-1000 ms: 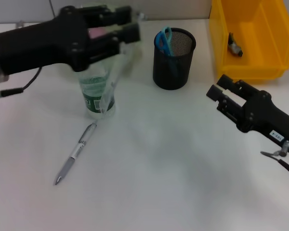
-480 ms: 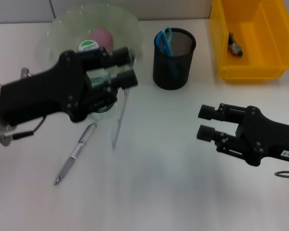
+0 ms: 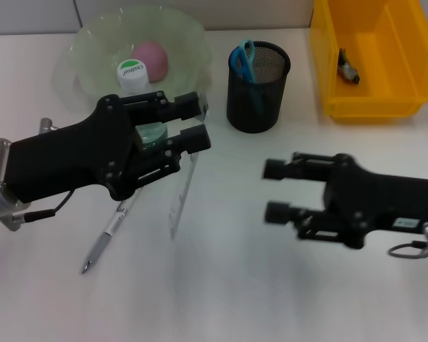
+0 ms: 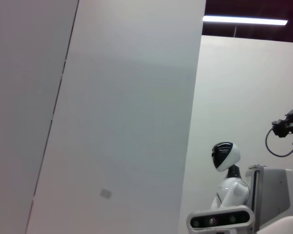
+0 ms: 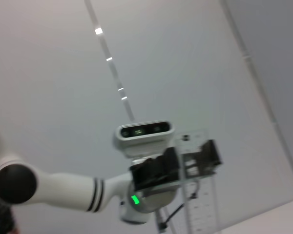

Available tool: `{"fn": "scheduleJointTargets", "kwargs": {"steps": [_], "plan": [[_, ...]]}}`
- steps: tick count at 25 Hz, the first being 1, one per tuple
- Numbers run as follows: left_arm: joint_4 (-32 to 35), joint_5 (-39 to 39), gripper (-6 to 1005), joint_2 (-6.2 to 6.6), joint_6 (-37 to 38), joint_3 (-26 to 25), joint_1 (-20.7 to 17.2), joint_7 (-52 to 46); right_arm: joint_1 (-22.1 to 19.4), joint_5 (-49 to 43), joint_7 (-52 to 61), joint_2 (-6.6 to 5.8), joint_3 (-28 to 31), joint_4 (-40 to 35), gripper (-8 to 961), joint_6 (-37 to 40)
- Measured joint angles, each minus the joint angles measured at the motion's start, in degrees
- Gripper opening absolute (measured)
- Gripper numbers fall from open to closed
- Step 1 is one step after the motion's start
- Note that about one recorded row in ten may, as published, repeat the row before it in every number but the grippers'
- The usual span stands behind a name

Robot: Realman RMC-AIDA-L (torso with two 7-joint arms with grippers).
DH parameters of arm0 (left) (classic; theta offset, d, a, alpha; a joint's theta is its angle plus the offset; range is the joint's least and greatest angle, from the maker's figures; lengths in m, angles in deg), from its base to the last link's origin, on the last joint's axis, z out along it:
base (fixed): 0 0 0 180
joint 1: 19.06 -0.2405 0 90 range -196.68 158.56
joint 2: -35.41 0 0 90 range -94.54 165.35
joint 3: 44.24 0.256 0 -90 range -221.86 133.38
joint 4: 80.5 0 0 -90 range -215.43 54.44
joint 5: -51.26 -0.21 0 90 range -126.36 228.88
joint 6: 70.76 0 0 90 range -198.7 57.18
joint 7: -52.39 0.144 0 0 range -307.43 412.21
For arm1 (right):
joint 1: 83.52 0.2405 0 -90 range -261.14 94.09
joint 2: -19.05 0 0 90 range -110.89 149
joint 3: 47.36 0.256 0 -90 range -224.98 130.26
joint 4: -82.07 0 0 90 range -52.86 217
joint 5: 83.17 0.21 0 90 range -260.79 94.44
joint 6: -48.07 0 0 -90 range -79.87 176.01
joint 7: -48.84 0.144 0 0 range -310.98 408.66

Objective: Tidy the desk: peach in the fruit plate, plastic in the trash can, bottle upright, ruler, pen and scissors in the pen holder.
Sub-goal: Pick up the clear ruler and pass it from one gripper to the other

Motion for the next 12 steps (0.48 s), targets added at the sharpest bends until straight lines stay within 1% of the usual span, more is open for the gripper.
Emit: {"fn": "scheduleJointTargets", "kwargs": {"steps": [2, 4, 8, 12], "plan": [[0.0, 0.0, 404, -0.08, 0.1, 0.1, 0.0, 0.1, 0.6, -2.3, 0.3, 0.95, 0.0, -2.0, 588, -0.3], [0.0, 0.1, 404, -0.13, 0.1, 0.5, 0.1, 0.1, 1.1, -4.0, 0.7, 1.44, -0.4, -3.3, 620, -1.2], [0.0, 0.3, 405, -0.14, 0.4, 0.8, 0.2, 0.1, 1.9, -4.0, -0.4, 1.78, -1.3, -3.0, 698, -1.8], [0.0, 0.6, 406, -0.26, 0.6, 1.0, 0.4, 0.4, 2.5, -1.7, -1.2, 1.90, -1.3, -1.8, 766, -1.8]]}}
